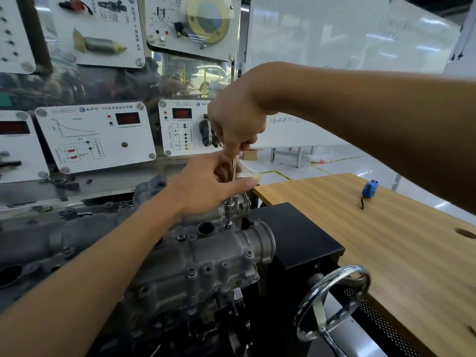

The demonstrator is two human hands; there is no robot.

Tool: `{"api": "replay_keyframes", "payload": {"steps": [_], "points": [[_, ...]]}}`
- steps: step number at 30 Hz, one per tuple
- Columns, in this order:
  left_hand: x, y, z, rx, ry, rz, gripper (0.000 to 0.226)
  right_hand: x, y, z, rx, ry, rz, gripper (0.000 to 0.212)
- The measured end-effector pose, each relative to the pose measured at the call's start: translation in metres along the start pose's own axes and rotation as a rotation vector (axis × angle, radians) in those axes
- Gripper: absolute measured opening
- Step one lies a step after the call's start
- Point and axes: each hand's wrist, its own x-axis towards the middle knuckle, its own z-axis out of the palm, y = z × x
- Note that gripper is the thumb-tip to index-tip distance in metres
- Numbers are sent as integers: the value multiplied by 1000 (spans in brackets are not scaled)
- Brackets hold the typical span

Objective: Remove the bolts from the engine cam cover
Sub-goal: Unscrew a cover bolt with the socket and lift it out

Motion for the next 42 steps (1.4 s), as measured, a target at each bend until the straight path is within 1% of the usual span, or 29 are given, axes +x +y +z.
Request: {"api": "replay_keyframes", "payload": {"steps": [1,2,3,4,5,6,7,8,9,10,11,13,14,15,18,19,21,24,27,32,35,38,42], "points": [[0,-2,-3,-100,-140,-10,34,0,0,2,-11,32,-18,27],[-1,-3,-7,-151,-234,-10,34,0,0,3,-31,39,-19,34],[-1,-5,-8,-176,-283,-2,31,-2,-2,4,-56,20,-7,41],[-2,-5,-8,-138,-253,8,22,-3,-3,5,-55,-12,12,43],[-3,-3,-6,-65,-174,19,10,-5,-6,6,-34,-41,33,43],[-3,0,-3,30,-62,29,12,-6,-7,6,-18,-63,58,44],[-2,3,0,107,59,44,24,-7,-9,5,-19,-61,70,44],[-3,5,3,111,145,42,29,-10,-10,4,-42,-45,66,43],[-4,7,3,45,197,48,27,-14,-11,3,-70,-15,49,41],[-6,9,-1,-22,196,43,25,-17,-11,0,-86,20,21,39],[-9,12,-7,-59,151,29,29,-21,-12,-4,-85,54,-10,38],[-15,14,-26,-85,-11,1,35,-28,-18,-13,-70,111,-62,36],[-19,15,-35,-88,-67,-6,32,-31,-24,-18,-49,133,-86,35],[-24,15,-42,-85,-81,-10,25,-33,-29,-22,-24,152,-109,33],[-39,13,-55,17,21,-24,11,-33,-46,-28,-12,196,-150,31],[-44,11,-56,42,52,-37,8,-33,-51,-28,-34,221,-158,30],[-51,6,-56,16,77,-64,9,-32,-61,-26,-79,260,-178,32],[-62,-1,-55,-12,80,-80,13,-29,-70,-21,-97,259,-207,34],[-67,-6,-53,-13,73,-103,11,-27,-74,-15,-79,245,-214,34],[-71,-13,-49,53,83,-134,6,-18,-77,-5,-65,214,-210,38],[-72,-15,-49,62,112,-129,5,-18,-79,-6,-59,227,-228,35],[-71,-12,-50,18,159,-102,9,-21,-79,-13,-55,264,-232,29],[-71,-12,-47,-17,128,-112,11,-19,-79,-14,-97,209,-199,37]]}}
